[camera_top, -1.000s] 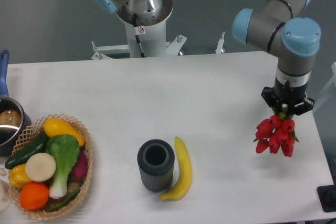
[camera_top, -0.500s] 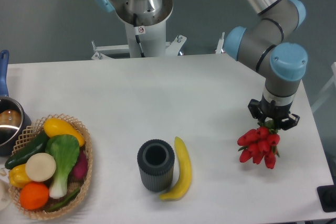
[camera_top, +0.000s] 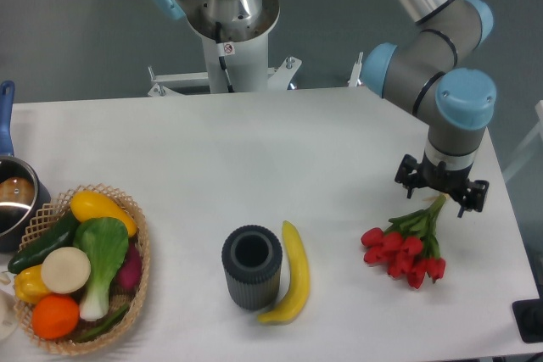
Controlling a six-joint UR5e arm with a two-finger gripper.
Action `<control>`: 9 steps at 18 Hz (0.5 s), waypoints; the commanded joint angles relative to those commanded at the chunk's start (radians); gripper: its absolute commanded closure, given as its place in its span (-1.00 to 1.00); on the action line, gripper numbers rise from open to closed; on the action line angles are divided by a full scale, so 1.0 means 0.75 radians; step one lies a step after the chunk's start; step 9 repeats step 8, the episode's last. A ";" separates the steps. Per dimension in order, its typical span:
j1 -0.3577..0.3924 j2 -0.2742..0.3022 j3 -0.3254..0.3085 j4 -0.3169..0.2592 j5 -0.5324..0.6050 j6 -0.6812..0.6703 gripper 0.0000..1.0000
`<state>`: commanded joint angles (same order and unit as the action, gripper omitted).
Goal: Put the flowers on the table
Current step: 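Open the gripper to release the tulips onto the table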
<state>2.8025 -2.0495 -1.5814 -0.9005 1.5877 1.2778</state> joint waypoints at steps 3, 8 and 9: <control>0.012 0.035 -0.017 0.053 -0.006 0.004 -1.00; 0.018 0.035 -0.017 0.084 -0.010 0.004 -1.00; 0.018 0.035 -0.017 0.084 -0.010 0.004 -1.00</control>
